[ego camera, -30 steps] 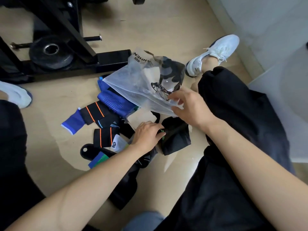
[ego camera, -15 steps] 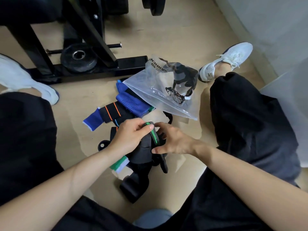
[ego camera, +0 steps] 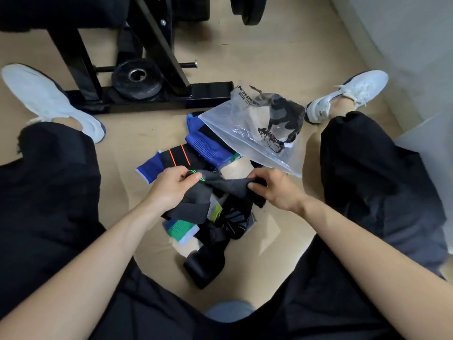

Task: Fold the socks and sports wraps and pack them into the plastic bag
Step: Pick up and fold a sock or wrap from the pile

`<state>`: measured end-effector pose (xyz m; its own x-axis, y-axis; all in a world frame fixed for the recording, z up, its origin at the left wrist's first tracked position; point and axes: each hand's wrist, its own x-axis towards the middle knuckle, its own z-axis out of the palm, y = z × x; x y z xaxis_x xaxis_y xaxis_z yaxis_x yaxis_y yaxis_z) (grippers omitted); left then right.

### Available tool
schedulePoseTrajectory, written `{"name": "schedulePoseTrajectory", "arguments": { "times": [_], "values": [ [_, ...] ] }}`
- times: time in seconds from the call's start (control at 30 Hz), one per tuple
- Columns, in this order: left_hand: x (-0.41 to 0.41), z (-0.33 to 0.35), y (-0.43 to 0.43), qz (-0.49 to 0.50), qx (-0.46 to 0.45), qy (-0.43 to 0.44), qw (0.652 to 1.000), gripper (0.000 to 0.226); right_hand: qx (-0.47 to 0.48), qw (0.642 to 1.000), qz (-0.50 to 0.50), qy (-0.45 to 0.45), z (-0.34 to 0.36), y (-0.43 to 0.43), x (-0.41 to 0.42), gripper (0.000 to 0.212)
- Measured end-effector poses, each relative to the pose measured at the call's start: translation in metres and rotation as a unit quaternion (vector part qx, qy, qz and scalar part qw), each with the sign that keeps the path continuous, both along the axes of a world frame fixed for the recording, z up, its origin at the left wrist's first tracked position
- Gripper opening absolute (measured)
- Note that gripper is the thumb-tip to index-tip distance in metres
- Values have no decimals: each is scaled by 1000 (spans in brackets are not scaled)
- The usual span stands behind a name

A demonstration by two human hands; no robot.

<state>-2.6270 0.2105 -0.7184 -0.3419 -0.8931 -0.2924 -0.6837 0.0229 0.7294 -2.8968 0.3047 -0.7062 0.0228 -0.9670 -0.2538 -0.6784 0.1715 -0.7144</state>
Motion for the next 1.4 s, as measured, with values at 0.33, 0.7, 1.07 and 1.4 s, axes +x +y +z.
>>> {"name": "schedulePoseTrajectory", "arguments": {
  "times": [0.33, 0.7, 1.07, 1.4],
  "values": [
    [8, 1, -1, -156, 128, 34, 979, 17, -53, 968, -203, -134, 23, -12, -43, 3],
    [0, 2, 6, -85, 86, -1, 993, 4, -82, 935, -296, -180, 21, -14, -54, 3],
    [-20, 16, 17, 69, 199, 129, 969, 7, -33, 959, -204, -193, 16, -5, -7, 7],
    [-37, 20, 30, 149, 247, 219, 932, 13, -29, 979, -81, -182, 6, 7, 48, 36]
  ]
}}
